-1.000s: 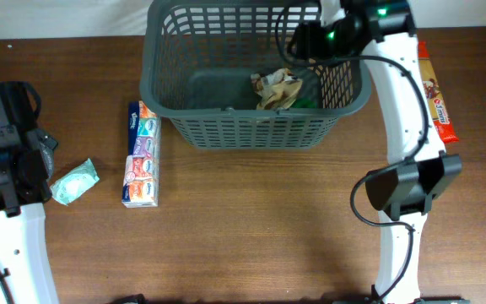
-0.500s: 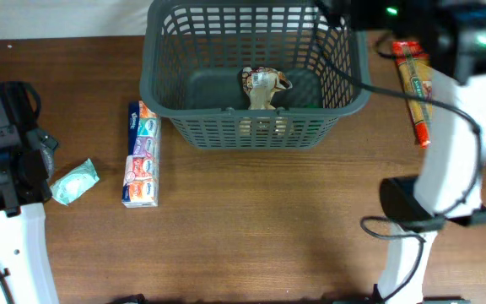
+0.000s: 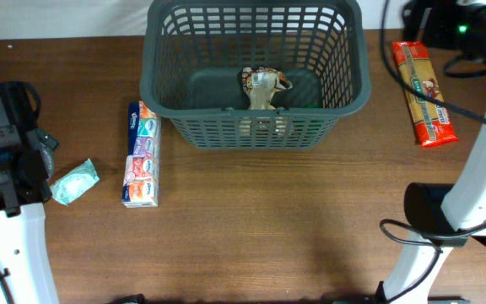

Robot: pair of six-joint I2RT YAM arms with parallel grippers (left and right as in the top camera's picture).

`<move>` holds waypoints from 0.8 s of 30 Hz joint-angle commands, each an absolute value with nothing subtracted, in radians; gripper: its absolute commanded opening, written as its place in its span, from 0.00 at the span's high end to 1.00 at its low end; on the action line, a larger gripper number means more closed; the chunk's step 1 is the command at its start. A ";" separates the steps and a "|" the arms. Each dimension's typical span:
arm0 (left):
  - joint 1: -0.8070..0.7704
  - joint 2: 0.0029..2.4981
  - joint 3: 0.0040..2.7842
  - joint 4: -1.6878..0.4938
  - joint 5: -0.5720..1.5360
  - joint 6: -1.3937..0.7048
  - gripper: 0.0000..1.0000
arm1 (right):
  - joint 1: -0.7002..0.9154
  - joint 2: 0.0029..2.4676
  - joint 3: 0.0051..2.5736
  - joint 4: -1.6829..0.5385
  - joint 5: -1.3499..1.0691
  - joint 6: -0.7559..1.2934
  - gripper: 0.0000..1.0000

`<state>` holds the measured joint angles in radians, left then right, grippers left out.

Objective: Pack container
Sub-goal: 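Move the right gripper over the red-labelled spaghetti pack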

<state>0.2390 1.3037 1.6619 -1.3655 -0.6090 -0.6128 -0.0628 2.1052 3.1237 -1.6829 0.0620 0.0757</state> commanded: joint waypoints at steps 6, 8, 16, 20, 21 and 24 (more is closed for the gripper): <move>0.245 1.307 1.672 -1.366 -0.605 -0.609 0.01 | -0.215 2.144 3.005 -1.622 -0.046 -0.334 0.01; 0.245 1.307 1.672 -1.366 -0.605 -0.609 0.01 | -0.247 2.161 2.915 -1.609 -0.061 -0.387 0.01; 0.245 1.307 1.672 -1.366 -0.605 -0.609 0.01 | -0.293 2.189 2.550 -1.498 0.044 -0.466 0.01; 0.245 1.307 1.672 -1.366 -0.605 -0.609 0.01 | -0.293 2.189 2.436 -1.459 -0.063 -0.453 0.01; 0.245 1.307 1.672 -1.366 -0.605 -0.609 0.01 | -0.293 2.189 2.402 -1.425 -0.068 -0.455 0.01; 0.245 1.307 1.672 -1.366 -0.605 -0.609 0.01 | -0.295 2.189 2.350 -1.357 -0.033 -0.455 0.01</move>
<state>0.2390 1.3037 1.6619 -1.3655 -0.6090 -0.6128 -0.2886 2.2082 2.3867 -1.3861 -0.0277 -0.4484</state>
